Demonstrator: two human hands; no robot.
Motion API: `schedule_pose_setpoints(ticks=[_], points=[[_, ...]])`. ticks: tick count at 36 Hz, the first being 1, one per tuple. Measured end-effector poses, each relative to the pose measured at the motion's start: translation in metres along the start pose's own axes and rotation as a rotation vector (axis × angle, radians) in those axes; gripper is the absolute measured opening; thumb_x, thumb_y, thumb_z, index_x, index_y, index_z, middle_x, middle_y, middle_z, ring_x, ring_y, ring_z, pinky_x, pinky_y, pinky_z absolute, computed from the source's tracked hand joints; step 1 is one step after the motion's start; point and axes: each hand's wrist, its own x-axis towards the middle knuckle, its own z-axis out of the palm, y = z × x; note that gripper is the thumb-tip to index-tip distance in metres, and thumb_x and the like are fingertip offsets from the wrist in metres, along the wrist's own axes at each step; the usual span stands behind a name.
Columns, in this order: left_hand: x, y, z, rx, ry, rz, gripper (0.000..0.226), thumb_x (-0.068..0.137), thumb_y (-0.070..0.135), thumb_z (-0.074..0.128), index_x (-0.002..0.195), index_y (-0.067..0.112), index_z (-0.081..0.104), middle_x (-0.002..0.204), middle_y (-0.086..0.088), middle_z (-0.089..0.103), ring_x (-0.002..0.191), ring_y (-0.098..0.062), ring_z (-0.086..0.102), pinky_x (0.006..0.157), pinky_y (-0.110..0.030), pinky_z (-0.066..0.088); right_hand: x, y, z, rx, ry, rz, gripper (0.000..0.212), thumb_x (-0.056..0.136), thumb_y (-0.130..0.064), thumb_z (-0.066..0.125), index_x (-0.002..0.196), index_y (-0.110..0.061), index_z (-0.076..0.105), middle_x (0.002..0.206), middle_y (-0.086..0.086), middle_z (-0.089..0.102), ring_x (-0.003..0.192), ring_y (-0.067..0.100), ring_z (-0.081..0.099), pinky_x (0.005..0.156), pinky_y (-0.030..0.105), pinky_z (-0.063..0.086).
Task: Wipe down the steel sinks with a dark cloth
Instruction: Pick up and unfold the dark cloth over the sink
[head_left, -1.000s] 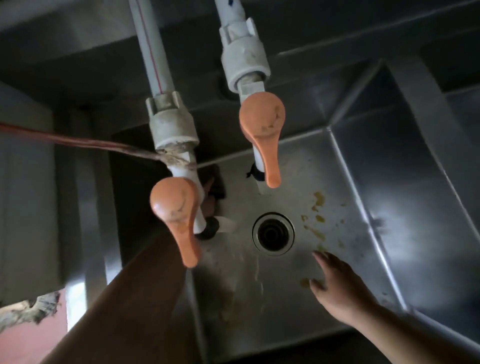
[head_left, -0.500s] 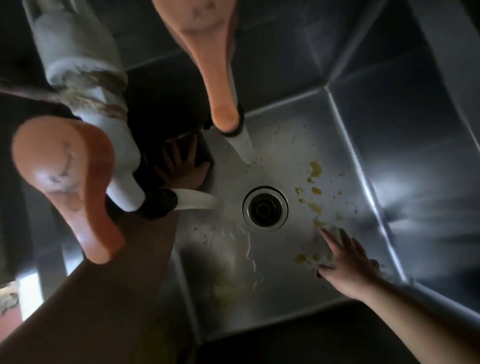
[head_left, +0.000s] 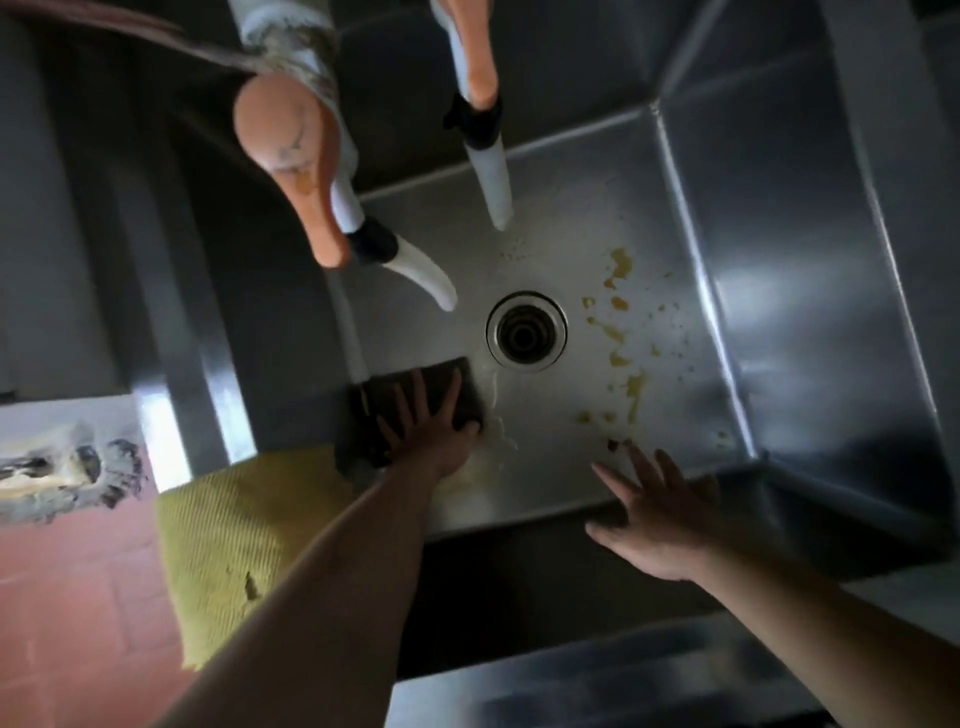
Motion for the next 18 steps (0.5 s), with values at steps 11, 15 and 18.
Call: schedule_pose_setpoints(ticks=[11, 15, 18], points=[[-0.064, -0.023, 0.048, 0.027, -0.358, -0.022, 0.07, 0.092, 0.072, 0.029, 0.145, 0.059, -0.014, 0.156, 0.004, -0.038, 0.144, -0.033, -0.032, 0.114, -0.066, -0.009, -0.053, 0.0, 0.006, 0.023, 0.181, -0.15, 0.074, 0.088, -0.08, 0.016, 0.154, -0.048, 0.007, 0.167, -0.006, 0.003, 0.154, 0.018, 0.002, 0.121, 0.055, 0.008], [-0.079, -0.022, 0.054, -0.035, -0.55, -0.075, 0.064, 0.091, 0.076, 0.021, 0.146, 0.059, -0.007, 0.157, 0.002, -0.036, 0.144, -0.04, -0.028, 0.116, -0.063, -0.009, -0.059, 0.003, 0.008, 0.037, 0.299, -0.139, 0.076, 0.088, -0.078, 0.011, 0.154, -0.042, 0.021, 0.162, -0.002, 0.027, 0.149, 0.02, 0.023, 0.118, 0.052, 0.02], [-0.088, -0.022, 0.058, -0.056, -0.611, -0.111, 0.06, 0.092, 0.074, 0.023, 0.147, 0.06, 0.004, 0.162, 0.0, -0.023, 0.147, -0.043, -0.018, 0.119, -0.06, -0.006, -0.062, -0.002, 0.007, 0.063, 0.454, -0.173, 0.074, 0.092, -0.071, 0.018, 0.146, -0.026, 0.043, 0.146, -0.001, 0.052, 0.132, 0.02, 0.049, 0.11, 0.045, 0.036]])
